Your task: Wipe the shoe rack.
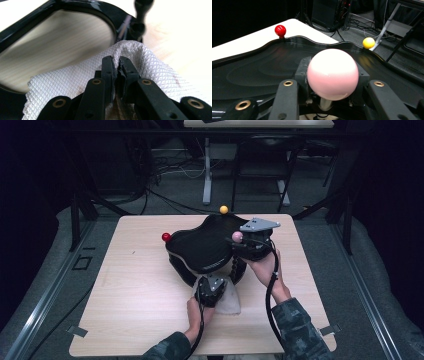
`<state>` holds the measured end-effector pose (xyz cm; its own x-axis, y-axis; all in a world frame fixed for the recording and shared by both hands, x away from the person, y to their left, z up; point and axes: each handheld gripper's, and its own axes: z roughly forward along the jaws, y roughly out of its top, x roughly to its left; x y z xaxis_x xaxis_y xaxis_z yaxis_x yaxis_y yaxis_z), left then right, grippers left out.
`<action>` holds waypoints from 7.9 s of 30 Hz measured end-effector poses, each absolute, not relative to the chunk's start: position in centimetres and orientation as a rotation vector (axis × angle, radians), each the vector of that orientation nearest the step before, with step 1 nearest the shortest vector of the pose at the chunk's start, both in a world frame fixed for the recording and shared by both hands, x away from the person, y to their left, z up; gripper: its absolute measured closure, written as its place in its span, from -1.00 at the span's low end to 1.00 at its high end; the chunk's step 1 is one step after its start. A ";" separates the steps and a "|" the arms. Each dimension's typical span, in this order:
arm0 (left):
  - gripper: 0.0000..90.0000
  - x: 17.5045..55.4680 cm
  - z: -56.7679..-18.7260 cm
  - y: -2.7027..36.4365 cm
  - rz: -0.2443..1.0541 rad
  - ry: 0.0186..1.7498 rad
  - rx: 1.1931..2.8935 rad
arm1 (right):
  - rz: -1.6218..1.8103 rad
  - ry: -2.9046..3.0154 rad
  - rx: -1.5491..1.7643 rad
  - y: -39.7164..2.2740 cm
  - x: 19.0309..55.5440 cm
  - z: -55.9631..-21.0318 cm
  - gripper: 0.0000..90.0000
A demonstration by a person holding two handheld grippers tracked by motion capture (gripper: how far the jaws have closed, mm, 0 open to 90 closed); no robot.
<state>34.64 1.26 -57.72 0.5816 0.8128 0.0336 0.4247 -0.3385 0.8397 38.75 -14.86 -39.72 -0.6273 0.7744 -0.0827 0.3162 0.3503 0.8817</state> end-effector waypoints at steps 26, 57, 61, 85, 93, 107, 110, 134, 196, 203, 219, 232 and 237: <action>0.83 33.7 -52.7 16.4 0.620 1.170 1.873 | 1.245 2.081 0.967 -15.6 36.8 -40.0 0.33; 0.83 36.9 -53.4 17.2 0.681 1.246 1.752 | 1.172 1.971 0.996 -18.9 35.8 -40.4 0.34; 0.84 37.0 -54.3 16.8 0.679 1.259 1.787 | 1.182 1.968 0.996 -19.0 35.9 -40.4 0.34; 0.83 36.7 -53.4 17.1 0.647 1.263 1.735 | 1.211 1.982 0.985 -19.2 36.0 -40.5 0.34; 0.83 37.6 -55.7 16.6 0.605 1.288 1.837 | 1.203 1.984 0.983 -19.2 36.0 -40.4 0.34; 0.83 38.1 -56.2 17.0 0.530 1.295 1.885 | 1.199 1.986 0.978 -19.1 36.0 -40.5 0.34; 0.84 37.8 -54.9 17.7 0.541 1.280 1.848 | 1.200 1.984 0.978 -19.1 36.0 -40.5 0.34; 0.84 32.6 -47.9 27.6 0.627 1.398 1.721 | 1.192 1.988 0.979 -19.1 35.9 -40.4 0.34; -0.50 39.9 -53.5 19.0 0.425 1.171 1.903 | 1.168 1.990 0.997 -18.9 36.0 -40.2 0.34; -0.05 41.0 -55.1 17.9 0.416 1.152 1.882 | 1.160 1.996 0.998 -18.8 36.1 -40.2 0.34; 0.63 40.7 -55.9 17.5 0.491 1.097 1.926 | 1.180 2.020 0.981 -18.3 37.0 -40.2 0.34; 0.65 38.6 -55.5 19.5 0.532 1.127 1.969 | 1.182 2.109 0.898 -16.4 40.6 -39.9 0.33; 0.65 38.0 -55.4 19.5 0.521 1.128 1.978 | 1.225 2.142 0.940 -15.8 40.8 -39.6 -0.06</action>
<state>37.98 19.47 -55.44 0.5211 0.8530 -0.0282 0.5311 -0.2982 0.7931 40.78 -15.80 -39.63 -0.6391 0.7650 -0.0799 0.3193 0.3583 0.8773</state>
